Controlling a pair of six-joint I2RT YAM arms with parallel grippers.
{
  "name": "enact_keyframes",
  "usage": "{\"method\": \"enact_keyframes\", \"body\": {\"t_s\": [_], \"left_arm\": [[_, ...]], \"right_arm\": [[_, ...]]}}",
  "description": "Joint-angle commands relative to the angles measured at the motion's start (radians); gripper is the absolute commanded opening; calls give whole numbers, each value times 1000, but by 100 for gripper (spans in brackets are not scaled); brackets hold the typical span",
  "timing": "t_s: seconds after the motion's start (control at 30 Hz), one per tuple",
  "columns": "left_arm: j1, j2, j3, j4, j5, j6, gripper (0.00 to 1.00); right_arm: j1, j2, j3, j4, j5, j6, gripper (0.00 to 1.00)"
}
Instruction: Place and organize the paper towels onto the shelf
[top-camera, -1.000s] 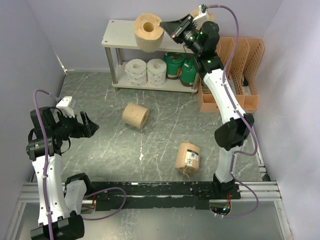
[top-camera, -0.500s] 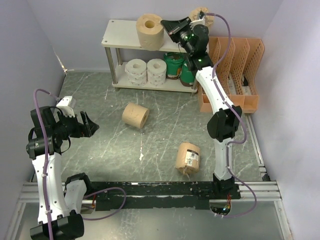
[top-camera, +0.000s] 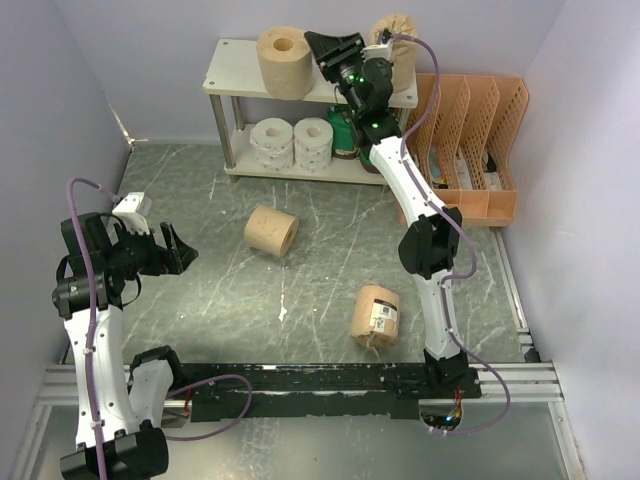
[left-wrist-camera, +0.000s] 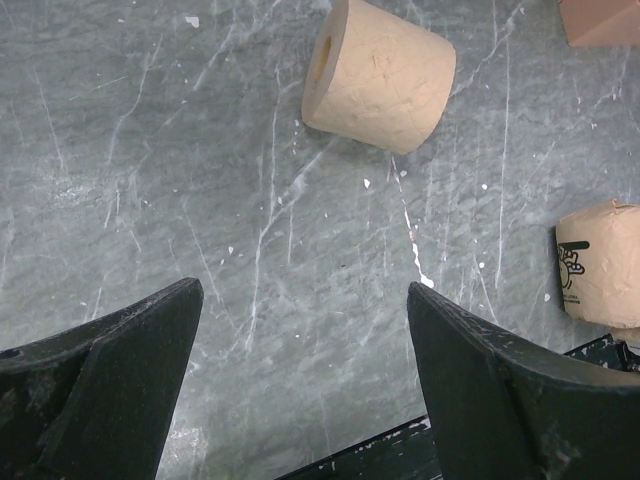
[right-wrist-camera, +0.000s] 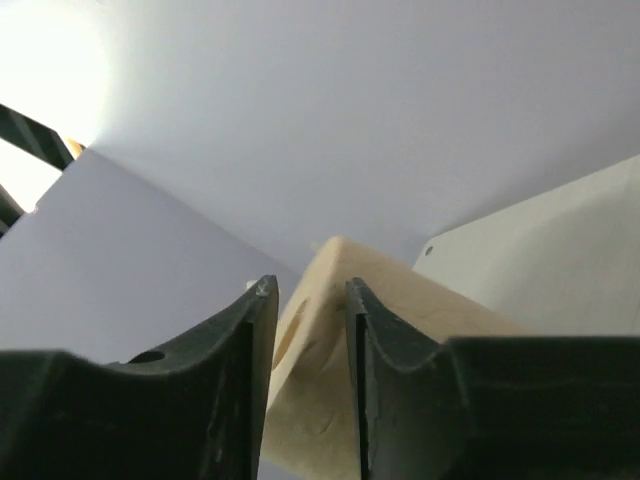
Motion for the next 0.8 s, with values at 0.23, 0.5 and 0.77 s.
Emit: {"method": "enact_keyframes", "body": {"t_s": [0.23,0.5,0.77], "left_arm": [[14,-2,-6,5,25,5,95],[25,-8,-5,7,18,1,95],[38,-18,-6,7,25,4,95]], "right_arm": [[43,-133,-80,99,89,-250,94],[341,-720,-864,253,357,-668,100],[543,-1006,-1544,78,788,-516,98]]}}
